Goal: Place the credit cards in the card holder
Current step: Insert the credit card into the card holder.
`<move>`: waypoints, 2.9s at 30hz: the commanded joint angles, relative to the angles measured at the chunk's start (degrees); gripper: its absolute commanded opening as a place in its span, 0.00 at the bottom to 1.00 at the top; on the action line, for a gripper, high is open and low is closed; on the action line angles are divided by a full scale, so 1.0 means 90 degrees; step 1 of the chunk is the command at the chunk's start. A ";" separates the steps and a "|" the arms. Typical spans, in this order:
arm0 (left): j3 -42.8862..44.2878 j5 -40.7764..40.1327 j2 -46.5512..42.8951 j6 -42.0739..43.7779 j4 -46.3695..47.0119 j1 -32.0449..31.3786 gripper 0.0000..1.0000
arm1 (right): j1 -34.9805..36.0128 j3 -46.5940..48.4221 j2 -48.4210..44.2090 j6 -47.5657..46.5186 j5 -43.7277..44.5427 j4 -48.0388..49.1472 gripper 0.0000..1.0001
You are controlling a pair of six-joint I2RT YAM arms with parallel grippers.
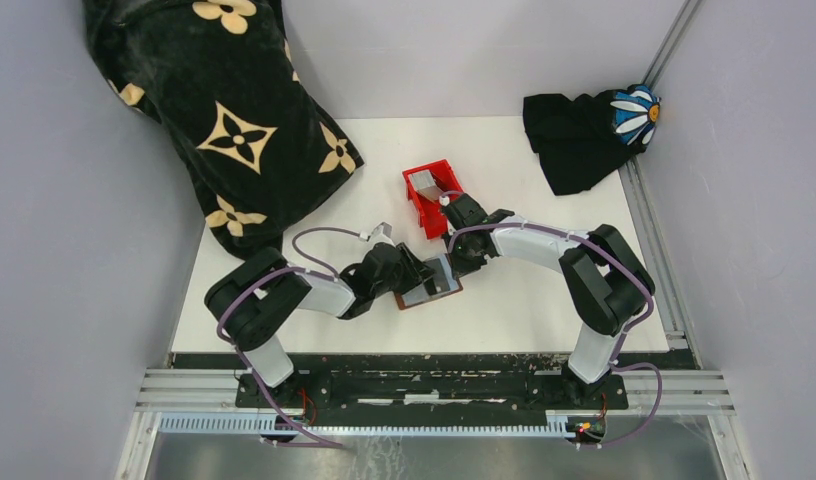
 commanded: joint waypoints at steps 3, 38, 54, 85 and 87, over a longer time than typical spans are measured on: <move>0.0326 -0.0022 0.0620 0.0553 -0.1316 -0.0188 0.41 | 0.0033 0.0019 -0.0031 0.0092 -0.0190 0.0249 0.19; 0.0750 -0.1377 -0.0117 0.1313 -0.3474 -0.0539 0.58 | 0.0027 0.0020 -0.0406 0.0064 0.0235 0.0045 0.19; 0.1145 -0.1478 0.0342 0.1380 -0.3799 -0.0714 0.55 | 0.0027 -0.0095 0.0024 0.0100 0.0067 0.0216 0.19; 0.1737 -0.2022 0.1457 0.1690 -0.4603 -0.1297 0.51 | 0.0202 -0.0184 -0.0075 0.0358 -0.0115 0.0321 0.19; 0.1774 -0.2155 0.1473 0.1693 -0.4716 -0.1410 0.52 | 0.0213 -0.0195 -0.0088 0.0361 -0.0099 0.0316 0.19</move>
